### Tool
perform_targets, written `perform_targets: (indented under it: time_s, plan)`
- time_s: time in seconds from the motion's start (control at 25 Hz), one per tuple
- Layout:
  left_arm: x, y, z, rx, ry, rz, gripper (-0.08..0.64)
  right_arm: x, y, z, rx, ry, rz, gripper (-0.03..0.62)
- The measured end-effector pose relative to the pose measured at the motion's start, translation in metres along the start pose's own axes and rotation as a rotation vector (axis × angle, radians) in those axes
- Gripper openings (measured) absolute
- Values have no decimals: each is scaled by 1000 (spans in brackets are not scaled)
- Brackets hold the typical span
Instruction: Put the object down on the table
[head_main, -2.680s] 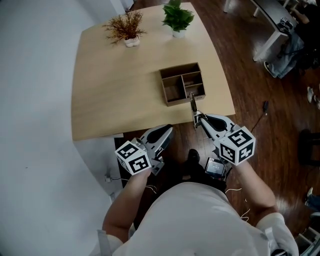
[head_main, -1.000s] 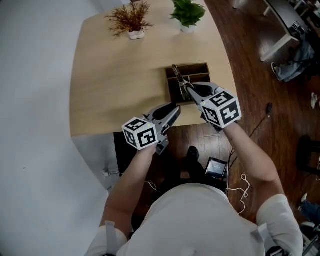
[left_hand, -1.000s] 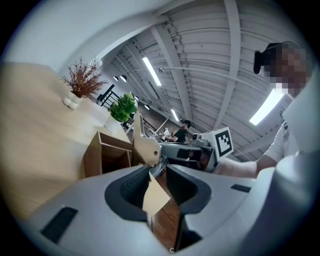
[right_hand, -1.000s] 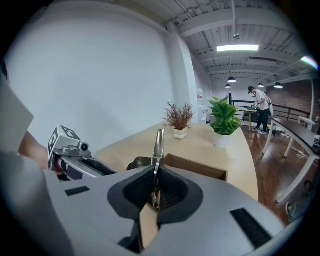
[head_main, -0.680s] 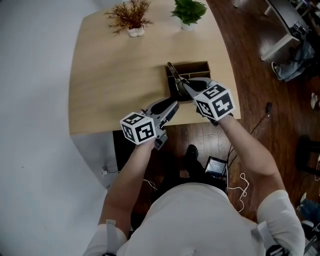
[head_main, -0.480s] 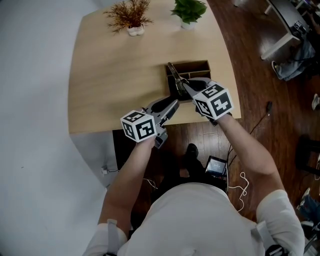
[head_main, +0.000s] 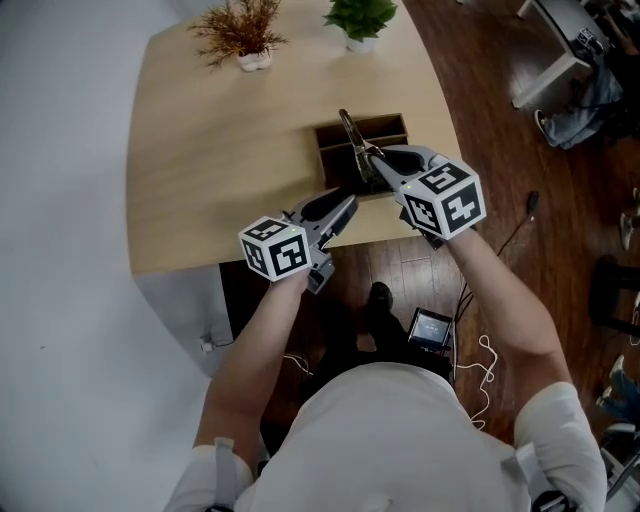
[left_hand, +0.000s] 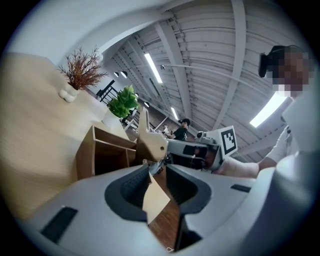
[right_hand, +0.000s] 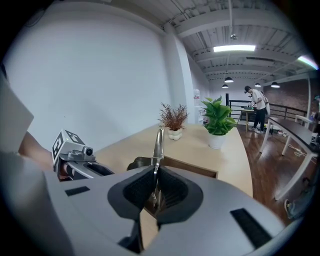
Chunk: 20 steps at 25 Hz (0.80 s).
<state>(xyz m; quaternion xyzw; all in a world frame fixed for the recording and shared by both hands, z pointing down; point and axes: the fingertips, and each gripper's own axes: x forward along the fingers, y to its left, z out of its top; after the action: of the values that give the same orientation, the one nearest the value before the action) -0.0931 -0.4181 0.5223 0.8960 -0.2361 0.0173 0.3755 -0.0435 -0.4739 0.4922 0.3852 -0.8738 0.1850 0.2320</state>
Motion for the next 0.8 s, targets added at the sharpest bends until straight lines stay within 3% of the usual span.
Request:
perform_targets:
  time_s: [0.28, 0.8]
  plan:
    - [6, -2, -2, 5, 6, -5, 83, 14, 8, -2, 18, -3, 29, 28]
    - [-8, 13, -11, -41, -14, 41, 83, 52, 12, -52, -39, 138, 37, 28]
